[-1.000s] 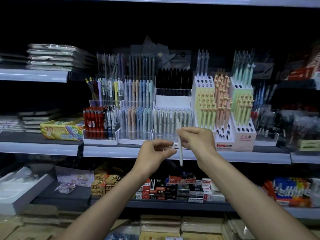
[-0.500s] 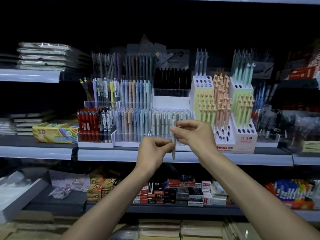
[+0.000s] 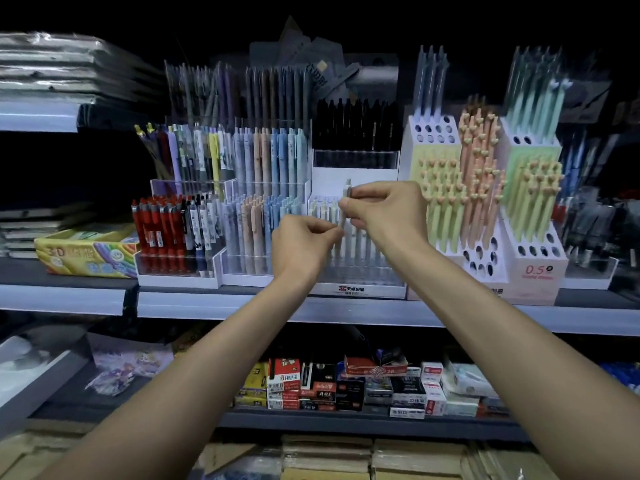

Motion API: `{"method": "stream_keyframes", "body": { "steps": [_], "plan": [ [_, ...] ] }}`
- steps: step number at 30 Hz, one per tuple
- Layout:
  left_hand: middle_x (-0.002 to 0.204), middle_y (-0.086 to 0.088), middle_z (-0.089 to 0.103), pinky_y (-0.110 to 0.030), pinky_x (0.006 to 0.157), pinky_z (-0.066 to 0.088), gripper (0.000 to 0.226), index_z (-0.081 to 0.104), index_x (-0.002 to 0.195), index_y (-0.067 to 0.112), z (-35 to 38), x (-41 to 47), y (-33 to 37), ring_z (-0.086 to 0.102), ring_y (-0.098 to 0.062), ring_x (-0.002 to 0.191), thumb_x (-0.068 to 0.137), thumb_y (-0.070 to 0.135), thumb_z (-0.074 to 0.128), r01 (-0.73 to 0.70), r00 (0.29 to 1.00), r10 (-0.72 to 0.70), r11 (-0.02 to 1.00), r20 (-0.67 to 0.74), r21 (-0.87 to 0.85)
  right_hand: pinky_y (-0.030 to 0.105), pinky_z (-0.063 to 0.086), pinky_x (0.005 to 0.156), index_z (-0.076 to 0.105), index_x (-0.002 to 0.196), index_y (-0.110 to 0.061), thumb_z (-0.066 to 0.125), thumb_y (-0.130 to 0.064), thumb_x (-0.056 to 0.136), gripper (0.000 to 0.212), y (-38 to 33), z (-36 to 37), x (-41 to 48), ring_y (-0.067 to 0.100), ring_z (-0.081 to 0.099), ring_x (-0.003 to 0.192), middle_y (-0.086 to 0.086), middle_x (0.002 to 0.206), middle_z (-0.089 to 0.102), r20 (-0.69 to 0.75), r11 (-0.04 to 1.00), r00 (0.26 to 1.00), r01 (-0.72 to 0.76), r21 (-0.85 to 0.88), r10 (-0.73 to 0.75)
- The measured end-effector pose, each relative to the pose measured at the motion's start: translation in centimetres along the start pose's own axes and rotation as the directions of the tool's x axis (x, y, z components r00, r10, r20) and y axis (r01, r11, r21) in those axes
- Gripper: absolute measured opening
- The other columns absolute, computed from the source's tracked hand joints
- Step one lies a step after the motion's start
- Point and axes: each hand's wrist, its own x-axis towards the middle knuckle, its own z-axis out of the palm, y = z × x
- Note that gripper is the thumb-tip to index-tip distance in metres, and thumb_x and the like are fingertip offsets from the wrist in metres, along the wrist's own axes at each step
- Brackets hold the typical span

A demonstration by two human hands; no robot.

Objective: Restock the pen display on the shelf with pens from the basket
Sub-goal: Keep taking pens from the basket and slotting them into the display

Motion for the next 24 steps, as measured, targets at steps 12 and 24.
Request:
{"method": "stream_keyframes", "body": {
  "steps": [12, 24],
  "plan": [
    [0.081, 0.012, 0.078, -0.034, 0.076, 0.058, 0.012, 0.083, 0.082, 0.027, 1.9, 0.9, -2.0, 0.072, -0.013, 0.081, 0.087, 0.038, 0.081, 0.089, 0.992, -0.071, 0.98, -0.103, 0.178, 0.044, 0.064, 0.08, 0.075, 0.068, -0.027, 0.09, -0.011, 0.073, 0.023, 3.4, 1.5, 1.9, 0.019, 0.078, 0.073, 0.001, 0.071, 0.078, 0.014, 1.0, 1.0, -0.019, -0.018, 0.019],
    [0.077, 0.004, 0.076, -0.029, 0.063, 0.043, 0.017, 0.079, 0.077, 0.027, 3.0, -0.4, -3.1, 0.071, -0.023, 0.084, 0.091, 0.036, 0.076, 0.198, 0.973, -0.151, 0.936, -0.175, 0.29, 0.04, 0.064, 0.08, 0.079, 0.077, -0.023, 0.092, -0.016, 0.073, 0.015, 6.2, 3.4, 1.8, 0.014, 0.077, 0.077, -0.004, 0.078, 0.079, -0.01, 0.995, 0.997, -0.077, -0.056, 0.077]
  ]
}}
